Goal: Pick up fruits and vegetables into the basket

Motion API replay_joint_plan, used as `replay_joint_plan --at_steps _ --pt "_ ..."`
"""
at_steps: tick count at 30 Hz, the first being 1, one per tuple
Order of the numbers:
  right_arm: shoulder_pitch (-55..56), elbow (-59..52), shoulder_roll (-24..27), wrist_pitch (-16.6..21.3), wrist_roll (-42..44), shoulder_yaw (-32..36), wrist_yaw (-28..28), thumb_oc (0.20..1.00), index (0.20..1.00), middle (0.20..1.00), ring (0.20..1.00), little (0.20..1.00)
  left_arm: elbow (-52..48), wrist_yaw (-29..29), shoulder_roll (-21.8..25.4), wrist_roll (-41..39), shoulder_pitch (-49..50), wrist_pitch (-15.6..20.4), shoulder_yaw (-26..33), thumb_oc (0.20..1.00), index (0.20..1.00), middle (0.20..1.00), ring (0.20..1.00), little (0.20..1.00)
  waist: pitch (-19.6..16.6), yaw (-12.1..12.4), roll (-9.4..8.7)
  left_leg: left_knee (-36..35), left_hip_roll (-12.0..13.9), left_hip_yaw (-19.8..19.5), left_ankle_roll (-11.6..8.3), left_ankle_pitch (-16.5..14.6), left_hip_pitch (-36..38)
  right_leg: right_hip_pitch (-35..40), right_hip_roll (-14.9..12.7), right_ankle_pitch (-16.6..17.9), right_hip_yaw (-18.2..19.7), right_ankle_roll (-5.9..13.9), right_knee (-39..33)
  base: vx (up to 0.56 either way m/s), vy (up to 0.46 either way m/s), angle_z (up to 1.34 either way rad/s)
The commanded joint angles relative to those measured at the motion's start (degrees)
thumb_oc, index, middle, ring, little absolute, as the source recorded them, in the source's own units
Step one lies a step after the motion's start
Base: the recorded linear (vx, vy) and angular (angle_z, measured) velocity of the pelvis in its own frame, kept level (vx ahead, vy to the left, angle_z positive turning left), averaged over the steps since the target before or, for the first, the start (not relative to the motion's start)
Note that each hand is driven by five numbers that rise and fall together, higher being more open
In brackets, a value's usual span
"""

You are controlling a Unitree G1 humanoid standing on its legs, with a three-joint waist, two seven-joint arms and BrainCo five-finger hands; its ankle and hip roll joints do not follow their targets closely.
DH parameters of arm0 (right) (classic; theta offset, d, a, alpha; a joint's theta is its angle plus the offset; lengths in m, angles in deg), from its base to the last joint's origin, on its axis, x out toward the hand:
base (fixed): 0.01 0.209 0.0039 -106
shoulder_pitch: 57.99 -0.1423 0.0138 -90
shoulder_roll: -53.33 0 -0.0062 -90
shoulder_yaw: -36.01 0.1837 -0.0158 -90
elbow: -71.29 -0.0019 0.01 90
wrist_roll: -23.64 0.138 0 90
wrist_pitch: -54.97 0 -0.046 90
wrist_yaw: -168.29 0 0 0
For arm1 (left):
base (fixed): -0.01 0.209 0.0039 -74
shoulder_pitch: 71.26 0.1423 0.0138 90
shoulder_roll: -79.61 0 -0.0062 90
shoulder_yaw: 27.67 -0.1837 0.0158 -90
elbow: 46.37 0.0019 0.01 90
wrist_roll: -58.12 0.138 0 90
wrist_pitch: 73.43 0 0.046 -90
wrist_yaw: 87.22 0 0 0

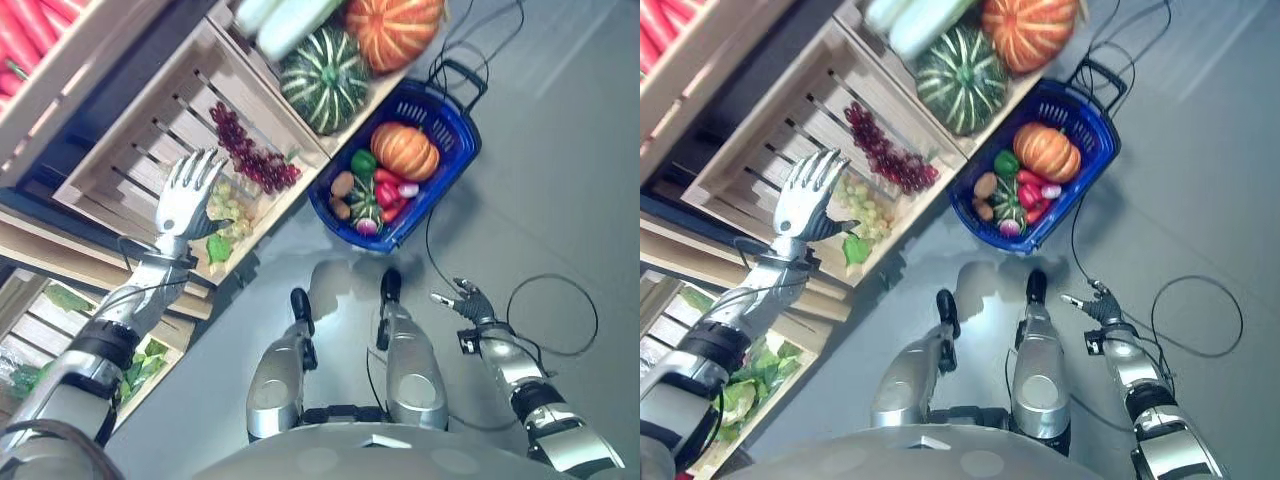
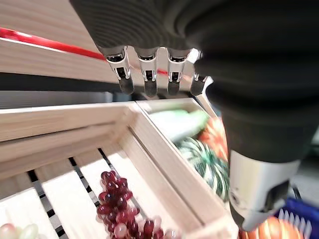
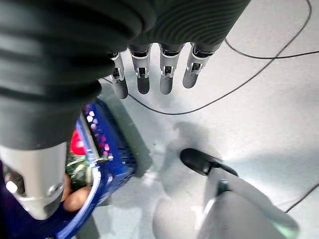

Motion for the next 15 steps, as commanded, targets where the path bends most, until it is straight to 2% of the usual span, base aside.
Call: replay_joint_plan --at_steps 1,3,6,12,13,15 --pt "2.1 -4.8 3.0 0.0 1.8 -1.4 -2.3 1.000 1.000 1.000 1.000 1.000 2.3 -0.2 2.7 6.9 -1.3 -5.4 -0.5 1.000 1.000 1.000 1.000 1.000 -1.7 -2.0 -1.15 11.6 3.2 2.6 -1.46 -4.8 -7.8 -4.8 -4.6 -5.9 0.9 4.04 10.0 -0.03 0.013 -0.02" --pt "1.3 -6.8 4.1 -0.2 2.4 -1.5 -2.6 1.000 1.000 1.000 1.000 1.000 4.1 -1.6 3.9 8.2 -3.4 -7.0 -2.6 1.000 1.000 1.000 1.000 1.000 -0.7 -2.8 -1.14 13.1 3.3 3.2 -1.48 -4.9 -9.7 -6.9 -4.3 -5.8 1.5 3.97 11.2 -0.04 0.001 -0.02" --pt "0.3 -11.4 6.2 -0.9 3.2 -1.5 -4.1 1.000 1.000 1.000 1.000 1.000 6.7 -4.8 5.7 10.5 -6.7 -7.6 -5.7 1.000 1.000 1.000 1.000 1.000 1.3 -4.0 -1.12 17.0 3.7 3.5 -1.52 -5.4 -14.1 -11.1 -3.7 -5.9 2.8 3.73 14.0 -0.03 -0.007 -0.01" --pt "0.3 -17.5 8.5 -2.6 3.4 -0.6 -5.6 1.000 1.000 1.000 1.000 1.000 8.4 -10.9 6.7 12.5 -8.0 -9.1 -8.4 1.000 1.000 1.000 1.000 1.000 1.4 -5.3 -0.68 20.1 3.8 3.6 -1.61 -5.9 -20.1 -17.1 -3.0 -5.9 4.0 3.54 16.1 -0.01 0.015 -0.02" --pt "0.3 -18.7 9.1 -2.8 3.2 0.1 -5.7 1.000 1.000 1.000 1.000 1.000 9.3 -12.9 6.8 13.0 -8.0 -10.3 -8.7 1.000 1.000 1.000 1.000 1.000 1.4 -5.7 -0.52 21.1 3.9 3.8 -1.63 -6.1 -21.4 -18.5 -2.9 -5.9 4.3 3.51 16.7 0.01 0.032 -0.03" --pt "0.2 -19.0 9.4 -2.8 3.4 0.3 -5.8 1.000 1.000 1.000 1.000 1.000 10.2 -12.8 6.5 13.0 -8.0 -11.0 -8.9 1.000 1.000 1.000 1.000 1.000 1.4 -5.9 -0.45 21.8 4.0 3.8 -1.69 -6.3 -22.4 -19.4 -2.8 -5.9 4.6 3.47 17.2 0.01 0.030 -0.04"
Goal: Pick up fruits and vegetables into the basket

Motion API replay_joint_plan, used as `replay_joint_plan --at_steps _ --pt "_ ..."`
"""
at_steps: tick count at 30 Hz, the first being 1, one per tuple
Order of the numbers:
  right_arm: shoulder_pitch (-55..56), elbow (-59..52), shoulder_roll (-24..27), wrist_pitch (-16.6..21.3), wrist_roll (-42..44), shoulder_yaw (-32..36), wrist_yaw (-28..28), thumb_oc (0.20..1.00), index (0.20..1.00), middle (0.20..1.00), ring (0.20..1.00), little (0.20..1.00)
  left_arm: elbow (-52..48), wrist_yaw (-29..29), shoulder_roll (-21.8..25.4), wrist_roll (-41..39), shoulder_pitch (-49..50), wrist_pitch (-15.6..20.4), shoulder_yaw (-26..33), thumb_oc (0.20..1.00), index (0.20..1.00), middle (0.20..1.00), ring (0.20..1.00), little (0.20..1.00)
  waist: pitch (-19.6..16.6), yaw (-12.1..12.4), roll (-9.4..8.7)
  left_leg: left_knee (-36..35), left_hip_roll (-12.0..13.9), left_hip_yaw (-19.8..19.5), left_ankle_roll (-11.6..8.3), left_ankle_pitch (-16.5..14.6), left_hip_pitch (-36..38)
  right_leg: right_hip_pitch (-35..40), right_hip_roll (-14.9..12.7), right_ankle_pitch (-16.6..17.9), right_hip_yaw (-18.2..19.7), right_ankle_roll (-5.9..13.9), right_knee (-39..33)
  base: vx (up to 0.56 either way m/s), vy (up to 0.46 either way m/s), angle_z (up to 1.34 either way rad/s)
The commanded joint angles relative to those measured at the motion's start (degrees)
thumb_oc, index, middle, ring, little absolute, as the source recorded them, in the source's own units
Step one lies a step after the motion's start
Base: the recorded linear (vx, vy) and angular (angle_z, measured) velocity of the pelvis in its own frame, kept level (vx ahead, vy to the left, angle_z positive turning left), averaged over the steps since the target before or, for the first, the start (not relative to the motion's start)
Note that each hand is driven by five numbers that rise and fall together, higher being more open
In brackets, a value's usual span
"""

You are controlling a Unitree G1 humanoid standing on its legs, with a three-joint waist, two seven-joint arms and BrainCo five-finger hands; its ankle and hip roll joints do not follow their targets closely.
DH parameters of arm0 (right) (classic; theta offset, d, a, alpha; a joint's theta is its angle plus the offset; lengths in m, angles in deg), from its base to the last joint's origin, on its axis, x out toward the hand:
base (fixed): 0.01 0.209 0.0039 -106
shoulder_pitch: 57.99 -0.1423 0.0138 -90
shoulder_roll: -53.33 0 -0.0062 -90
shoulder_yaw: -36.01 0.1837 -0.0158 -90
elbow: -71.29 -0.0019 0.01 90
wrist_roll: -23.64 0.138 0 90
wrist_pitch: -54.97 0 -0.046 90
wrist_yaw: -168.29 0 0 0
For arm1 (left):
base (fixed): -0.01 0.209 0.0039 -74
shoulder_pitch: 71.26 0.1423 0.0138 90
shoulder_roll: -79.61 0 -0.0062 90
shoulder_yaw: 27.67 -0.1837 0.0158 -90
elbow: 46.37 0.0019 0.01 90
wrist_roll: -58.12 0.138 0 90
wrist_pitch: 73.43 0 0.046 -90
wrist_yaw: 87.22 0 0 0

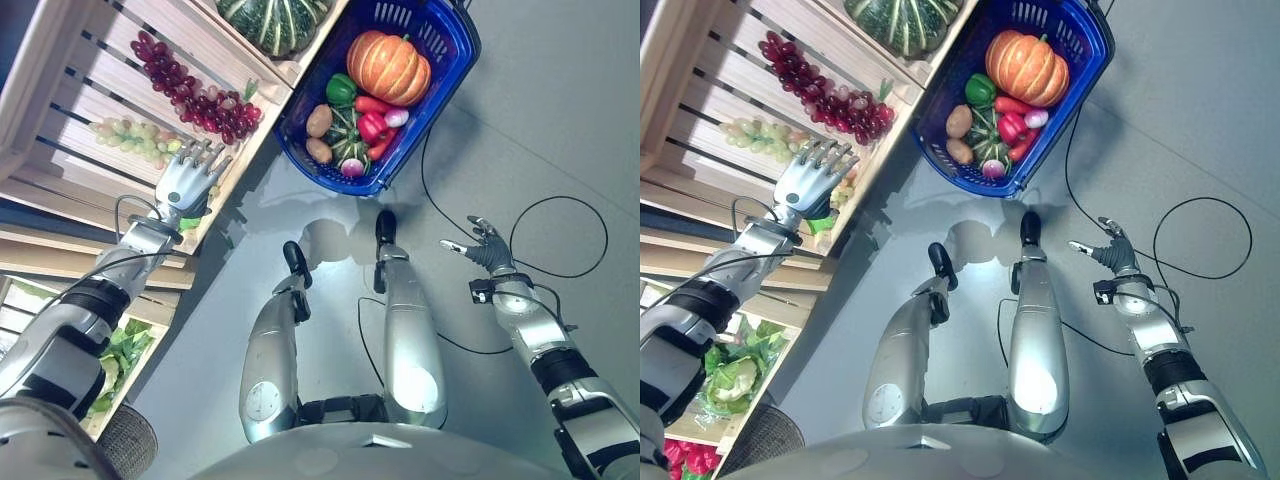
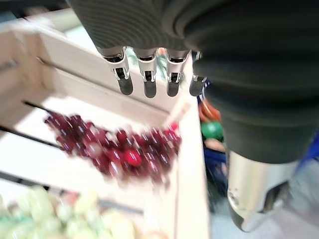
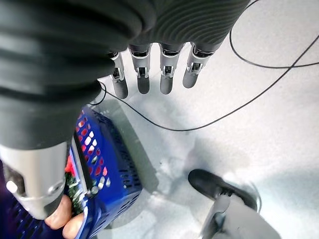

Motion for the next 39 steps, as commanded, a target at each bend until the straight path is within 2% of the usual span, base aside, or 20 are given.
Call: replay_joint_plan --at_steps 1,2,3,4,6,12,17,21,26,39 --pt "3.5 -4.4 1.9 0.5 1.3 1.6 -1.8 1.000 1.000 1.000 1.000 1.000 2.7 -0.9 3.0 2.3 2.2 -4.9 2.2 1.000 1.000 1.000 1.000 1.000 -2.1 -1.3 -0.36 8.3 3.2 2.4 -1.87 -3.3 -6.6 -3.0 -1.2 -2.9 1.5 4.88 3.8 0.00 0.025 -0.07" --pt "3.5 -4.7 2.0 0.5 1.3 1.7 -1.8 1.000 1.000 1.000 1.000 1.000 3.2 -1.0 2.9 2.7 2.1 -5.4 2.2 1.000 1.000 1.000 1.000 1.000 -2.1 -1.4 -0.34 8.6 3.3 2.4 -1.86 -3.4 -7.2 -3.5 -1.1 -2.9 1.6 4.85 3.9 0.07 0.035 -0.10" --pt "3.5 -5.3 2.2 0.6 1.4 1.9 -1.9 1.000 1.000 1.000 1.000 1.000 4.3 -0.9 2.8 3.9 2.1 -6.6 2.2 1.000 1.000 1.000 1.000 1.000 -2.1 -1.5 -0.26 9.7 3.4 2.0 -2.33 -5.0 -7.5 -3.8 -1.0 -4.4 1.9 5.28 5.0 0.06 0.026 -0.07" --pt "3.4 -6.0 2.4 0.6 1.6 2.1 -2.1 1.000 1.000 1.000 1.000 1.000 5.7 -0.8 2.7 4.5 1.8 -8.0 2.3 1.000 1.000 1.000 1.000 1.000 -2.1 -1.7 -0.31 10.6 3.5 2.0 -2.33 -5.4 -8.7 -4.9 -0.9 -4.5 2.0 5.22 5.4 0.06 0.030 -0.04" --pt "3.4 -6.9 2.7 0.5 2.5 2.5 -2.1 1.000 1.000 1.000 1.000 1.000 6.9 -2.3 2.4 5.4 1.3 -10.2 2.5 1.000 1.000 1.000 1.000 1.000 -2.1 -1.8 -0.29 11.3 3.6 1.9 -2.34 -5.5 -10.2 -6.3 -0.8 -4.5 2.2 5.15 5.8 0.00 0.016 -0.01" --pt "3.1 -10.0 3.4 0.3 2.6 3.8 -3.2 1.000 1.000 1.000 1.000 1.000 11.7 -0.1 0.6 6.7 0.9 -18.2 3.7 1.000 1.000 1.000 1.000 1.000 -2.1 -2.4 -0.21 14.4 4.2 1.8 -2.11 -6.5 -15.1 -11.6 -0.4 -4.7 3.2 4.89 8.0 0.00 0.045 -0.04" --pt "2.6 -10.8 3.9 0.8 3.7 4.5 -4.7 1.000 1.000 1.000 1.000 1.000 14.3 0.4 0.6 6.4 -1.0 -23.5 4.6 1.000 1.000 1.000 1.000 1.000 -2.1 -2.7 -0.48 16.7 4.5 1.3 -1.82 -7.3 -19.1 -15.2 -0.1 -4.5 3.8 4.61 9.1 0.01 0.029 -0.06" --pt "2.5 -11.0 3.7 0.5 3.9 4.7 -5.2 1.000 1.000 1.000 1.000 1.000 15.4 1.6 0.4 6.3 -2.2 -25.9 5.4 1.000 1.000 1.000 1.000 1.000 -2.1 -2.7 -0.74 17.8 4.6 1.0 -1.67 -7.8 -20.8 -16.8 -0.1 -4.4 4.0 4.58 9.6 0.01 0.008 -0.05" --pt "2.5 -10.7 3.4 1.0 3.8 4.6 -5.6 1.000 1.000 1.000 1.000 1.000 16.5 0.9 0.3 8.0 -3.9 -27.1 5.5 1.000 1.000 1.000 1.000 1.000 -2.1 -2.9 -0.89 18.7 4.5 0.7 -1.54 -8.1 -22.8 -18.8 0.1 -4.2 4.3 4.48 10.2 0.01 0.022 0.00" --pt "2.2 -12.6 4.1 2.4 3.8 4.6 -6.5 1.000 1.000 1.000 1.000 1.000 18.1 -1.6 1.1 5.0 -6.8 -26.2 3.9 1.000 1.000 1.000 1.000 1.000 -2.1 -3.7 -1.13 20.7 4.2 0.3 -1.08 -9.0 -27.5 -23.7 1.1 -3.8 5.7 4.23 11.3 0.01 0.042 -0.04"
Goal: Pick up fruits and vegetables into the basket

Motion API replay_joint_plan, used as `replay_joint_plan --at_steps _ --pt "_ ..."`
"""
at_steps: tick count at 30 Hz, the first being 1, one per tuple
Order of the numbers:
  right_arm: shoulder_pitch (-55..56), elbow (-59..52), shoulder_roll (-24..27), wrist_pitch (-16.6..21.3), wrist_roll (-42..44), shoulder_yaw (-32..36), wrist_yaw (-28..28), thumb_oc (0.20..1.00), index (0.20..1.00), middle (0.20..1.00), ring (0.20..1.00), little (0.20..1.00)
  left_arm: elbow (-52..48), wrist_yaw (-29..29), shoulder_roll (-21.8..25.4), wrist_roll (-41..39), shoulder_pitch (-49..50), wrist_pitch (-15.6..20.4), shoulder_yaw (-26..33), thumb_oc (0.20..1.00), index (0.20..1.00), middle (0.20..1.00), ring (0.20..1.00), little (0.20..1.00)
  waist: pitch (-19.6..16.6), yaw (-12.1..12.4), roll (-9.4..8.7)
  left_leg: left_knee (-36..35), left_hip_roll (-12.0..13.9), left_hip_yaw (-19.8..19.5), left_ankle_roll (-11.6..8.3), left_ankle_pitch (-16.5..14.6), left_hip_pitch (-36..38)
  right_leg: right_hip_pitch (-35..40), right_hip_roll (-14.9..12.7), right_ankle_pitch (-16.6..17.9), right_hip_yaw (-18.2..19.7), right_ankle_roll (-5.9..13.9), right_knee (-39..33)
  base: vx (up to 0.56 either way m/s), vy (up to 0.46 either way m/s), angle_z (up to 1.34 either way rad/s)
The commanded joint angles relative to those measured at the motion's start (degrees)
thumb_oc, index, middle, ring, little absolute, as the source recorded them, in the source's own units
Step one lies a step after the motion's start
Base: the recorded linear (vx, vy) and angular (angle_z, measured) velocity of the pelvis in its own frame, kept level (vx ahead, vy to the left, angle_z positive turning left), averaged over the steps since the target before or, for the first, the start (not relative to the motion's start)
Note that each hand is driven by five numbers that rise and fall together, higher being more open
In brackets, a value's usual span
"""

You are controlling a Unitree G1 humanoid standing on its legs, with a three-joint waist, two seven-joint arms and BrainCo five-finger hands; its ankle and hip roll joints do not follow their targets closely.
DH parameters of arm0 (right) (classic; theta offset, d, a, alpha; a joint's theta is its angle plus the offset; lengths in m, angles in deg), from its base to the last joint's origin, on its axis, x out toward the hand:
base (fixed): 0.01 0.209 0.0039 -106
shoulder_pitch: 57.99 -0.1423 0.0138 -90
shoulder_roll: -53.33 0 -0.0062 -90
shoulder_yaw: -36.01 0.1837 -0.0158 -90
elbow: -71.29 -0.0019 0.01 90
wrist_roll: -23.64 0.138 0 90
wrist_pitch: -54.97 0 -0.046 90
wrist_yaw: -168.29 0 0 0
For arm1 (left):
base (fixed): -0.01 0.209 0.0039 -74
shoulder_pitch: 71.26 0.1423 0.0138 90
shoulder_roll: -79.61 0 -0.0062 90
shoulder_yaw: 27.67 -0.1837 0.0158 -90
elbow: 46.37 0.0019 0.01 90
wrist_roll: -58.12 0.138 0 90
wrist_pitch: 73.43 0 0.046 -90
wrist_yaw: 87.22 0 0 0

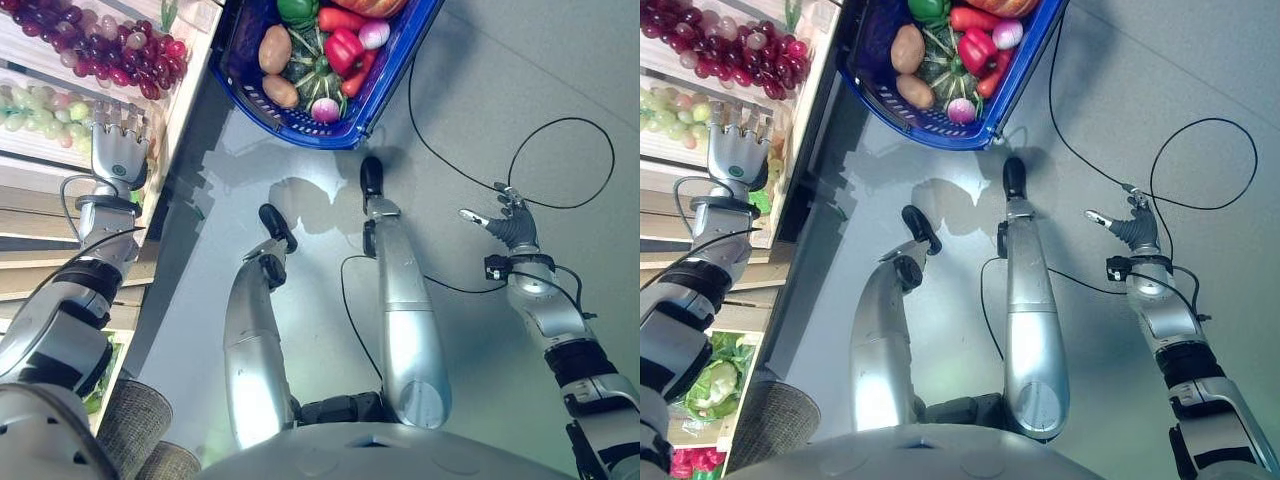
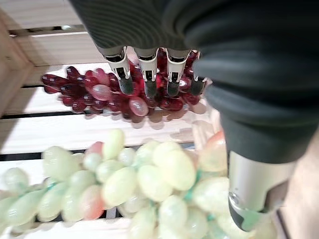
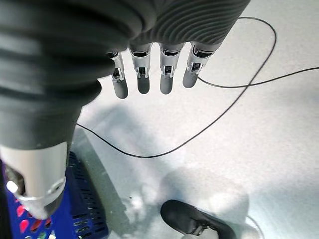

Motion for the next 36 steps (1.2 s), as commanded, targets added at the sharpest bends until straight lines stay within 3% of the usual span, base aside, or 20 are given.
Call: replay_joint_plan --at_steps 1,10,21,29,36 --pt "2.9 -4.6 1.9 2.4 1.6 0.4 -2.0 1.000 1.000 1.000 1.000 1.000 4.1 -1.5 2.0 -1.3 1.5 -2.7 3.0 1.000 1.000 1.000 1.000 1.000 -2.3 -0.6 -0.78 2.2 1.0 -0.8 -1.91 -2.3 -3.9 -1.2 0.1 -2.5 1.5 4.67 0.6 0.00 0.045 -0.02" --pt "3.5 -5.2 1.6 3.9 2.7 1.0 -2.4 1.000 1.000 1.000 1.000 1.000 6.1 -2.8 1.1 -1.4 3.6 -5.1 3.7 1.000 1.000 1.000 1.000 1.000 -2.3 -0.3 -1.06 2.9 0.8 -1.3 -1.74 -2.4 -6.2 -3.3 0.0 -2.0 1.6 4.75 0.7 -0.01 0.037 -0.02" --pt "2.8 -5.4 1.5 5.3 4.3 0.8 -2.9 1.000 1.000 1.000 1.000 1.000 9.4 -6.0 -0.2 -7.7 6.4 -6.3 4.4 1.000 1.000 1.000 1.000 1.000 -2.3 0.2 -0.95 3.5 0.1 -1.7 -1.53 -2.5 -8.5 -5.4 0.1 -1.9 1.8 4.54 1.1 -0.01 0.051 0.00" --pt "2.0 -4.6 1.7 6.1 5.1 0.3 -4.5 1.000 1.000 1.000 1.000 1.000 10.5 -2.3 -0.9 -5.3 7.1 -12.0 5.6 1.000 1.000 1.000 1.000 1.000 -2.3 0.7 -1.41 4.2 -0.1 -2.3 -1.22 -2.6 -10.5 -6.9 0.1 -1.6 1.6 4.39 1.5 0.00 0.005 0.00" --pt "1.3 -4.0 2.2 7.1 5.7 0.1 -6.1 1.000 1.000 1.000 1.000 1.000 10.6 1.5 -0.7 -8.7 6.1 -14.3 5.2 1.000 1.000 1.000 1.000 1.000 -2.3 0.8 -1.40 5.7 -0.5 -3.1 -0.85 -3.2 -12.9 -9.2 0.6 -2.0 2.1 3.95 2.9 0.00 0.014 0.00"
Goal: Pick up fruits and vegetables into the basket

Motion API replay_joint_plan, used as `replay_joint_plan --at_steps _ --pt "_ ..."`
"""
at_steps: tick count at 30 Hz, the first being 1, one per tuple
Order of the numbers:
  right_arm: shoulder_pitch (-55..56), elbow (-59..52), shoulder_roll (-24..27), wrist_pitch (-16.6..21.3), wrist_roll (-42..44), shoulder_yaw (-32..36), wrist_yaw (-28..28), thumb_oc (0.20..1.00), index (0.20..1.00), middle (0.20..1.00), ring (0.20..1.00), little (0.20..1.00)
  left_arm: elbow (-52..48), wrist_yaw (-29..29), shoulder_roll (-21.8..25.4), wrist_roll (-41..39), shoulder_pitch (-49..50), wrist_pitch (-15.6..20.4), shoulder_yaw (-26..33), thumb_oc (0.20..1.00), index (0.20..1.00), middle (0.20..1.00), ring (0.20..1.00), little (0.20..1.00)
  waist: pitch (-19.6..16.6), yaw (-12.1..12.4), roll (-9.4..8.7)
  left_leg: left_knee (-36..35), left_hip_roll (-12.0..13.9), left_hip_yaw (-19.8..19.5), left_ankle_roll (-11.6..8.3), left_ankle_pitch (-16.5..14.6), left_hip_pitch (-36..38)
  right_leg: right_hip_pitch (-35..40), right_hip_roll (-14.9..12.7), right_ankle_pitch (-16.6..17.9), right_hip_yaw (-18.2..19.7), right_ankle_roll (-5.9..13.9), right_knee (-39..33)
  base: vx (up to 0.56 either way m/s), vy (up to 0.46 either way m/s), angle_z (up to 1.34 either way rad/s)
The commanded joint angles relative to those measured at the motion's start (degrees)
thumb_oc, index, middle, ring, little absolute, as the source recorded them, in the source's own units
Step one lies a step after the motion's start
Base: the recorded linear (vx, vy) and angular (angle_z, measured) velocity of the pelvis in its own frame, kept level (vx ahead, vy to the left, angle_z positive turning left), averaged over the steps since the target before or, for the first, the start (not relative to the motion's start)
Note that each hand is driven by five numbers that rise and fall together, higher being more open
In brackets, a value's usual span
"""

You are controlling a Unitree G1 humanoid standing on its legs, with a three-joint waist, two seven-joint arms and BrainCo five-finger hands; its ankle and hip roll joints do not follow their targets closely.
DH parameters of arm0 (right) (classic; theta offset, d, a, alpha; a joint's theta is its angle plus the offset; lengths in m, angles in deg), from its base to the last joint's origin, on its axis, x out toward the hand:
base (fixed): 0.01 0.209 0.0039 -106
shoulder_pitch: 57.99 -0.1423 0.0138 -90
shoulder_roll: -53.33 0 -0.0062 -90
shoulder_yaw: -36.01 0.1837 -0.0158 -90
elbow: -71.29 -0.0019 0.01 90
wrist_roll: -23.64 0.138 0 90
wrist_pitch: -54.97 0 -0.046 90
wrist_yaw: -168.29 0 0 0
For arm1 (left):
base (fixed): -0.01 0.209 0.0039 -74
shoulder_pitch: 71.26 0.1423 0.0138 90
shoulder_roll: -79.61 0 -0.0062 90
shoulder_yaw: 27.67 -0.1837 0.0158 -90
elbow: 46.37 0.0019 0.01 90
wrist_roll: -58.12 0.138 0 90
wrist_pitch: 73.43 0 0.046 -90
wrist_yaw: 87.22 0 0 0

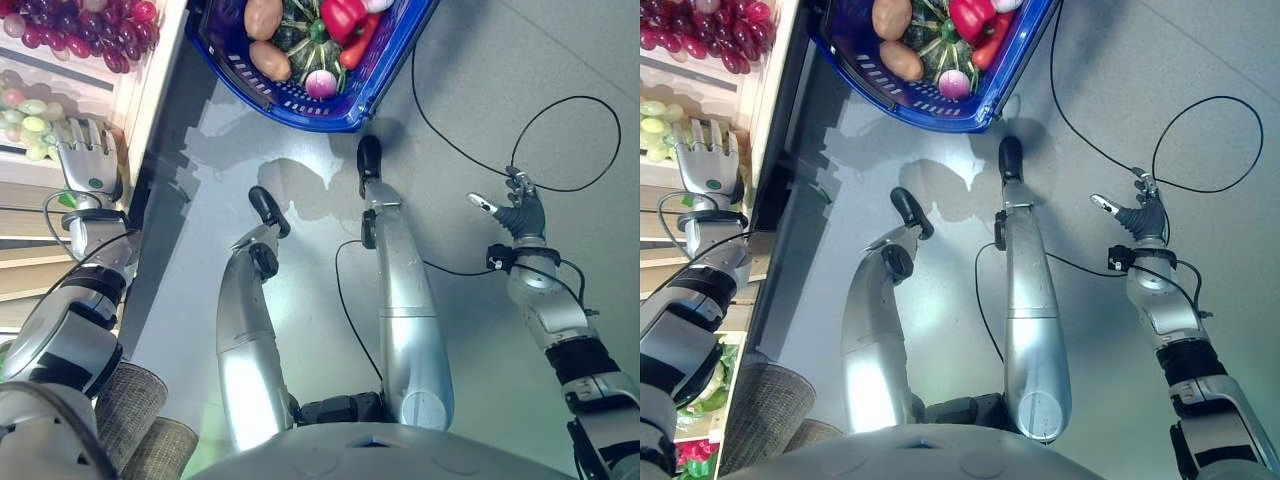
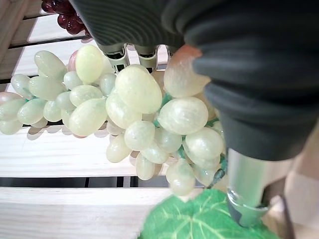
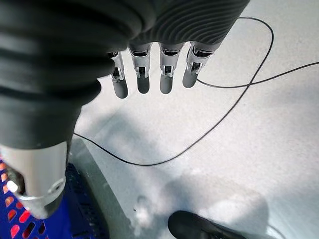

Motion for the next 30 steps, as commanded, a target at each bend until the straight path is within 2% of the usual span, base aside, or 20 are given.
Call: replay_joint_plan --at_steps 1,15,16,17,18,30 --pt "2.7 -1.8 1.6 2.9 1.2 -0.1 -2.2 1.000 1.000 1.000 1.000 1.000 4.6 2.3 1.6 -2.6 4.3 -4.3 3.6 1.000 1.000 1.000 1.000 1.000 -2.3 0.2 -1.38 1.7 -1.0 -2.1 -1.09 -2.3 -3.7 -1.1 0.4 -2.2 2.3 4.27 0.5 0.01 0.036 -0.02" --pt "1.5 0.0 2.0 6.4 2.9 0.1 -4.0 1.000 1.000 1.000 1.000 1.000 6.3 0.8 1.7 -1.0 1.0 -8.0 2.8 1.000 1.000 1.000 1.000 1.000 -2.3 -0.5 -1.04 5.0 -1.6 -2.2 -0.44 -4.0 -6.8 -4.1 1.0 -2.2 3.7 4.05 1.8 0.01 0.039 -0.01" --pt "1.4 0.1 1.9 6.5 2.8 0.0 -4.1 1.000 1.000 1.000 1.000 1.000 6.4 0.8 1.5 -1.6 1.2 -8.0 2.6 0.658 0.658 0.658 0.658 0.658 -2.3 -0.6 -1.01 5.4 -1.7 -2.2 -0.38 -4.2 -7.1 -4.4 1.1 -2.2 4.0 4.04 1.9 0.01 0.031 -0.02" --pt "1.3 0.2 1.9 6.6 2.8 0.0 -4.1 1.000 1.000 1.000 1.000 1.000 6.5 1.1 1.4 -1.9 1.1 -8.0 2.5 0.501 0.501 0.501 0.501 0.501 -2.3 -0.7 -1.02 5.4 -1.7 -2.2 -0.35 -4.2 -7.1 -4.5 1.2 -2.2 4.0 4.03 2.0 0.00 0.000 0.00" --pt "1.4 0.4 1.7 6.7 2.8 -0.1 -4.2 1.000 1.000 1.000 1.000 1.000 6.5 0.8 1.3 -2.0 0.9 -7.9 2.2 0.200 0.200 0.200 0.200 0.200 -2.3 -0.7 -1.01 5.6 -1.7 -2.2 -0.20 -4.3 -7.1 -4.5 1.2 -2.3 4.1 4.03 2.2 0.00 0.000 0.00" --pt "3.5 -0.7 1.0 8.6 1.8 1.5 -5.6 1.000 1.000 1.000 1.000 1.000 5.2 4.5 1.2 -6.8 2.8 -6.1 3.0 0.200 0.200 0.200 0.200 0.200 -2.3 -0.6 -1.43 4.8 -1.5 -2.0 -0.38 -4.4 -4.5 -1.6 0.4 -2.0 3.7 4.51 0.8 0.00 0.000 0.00"
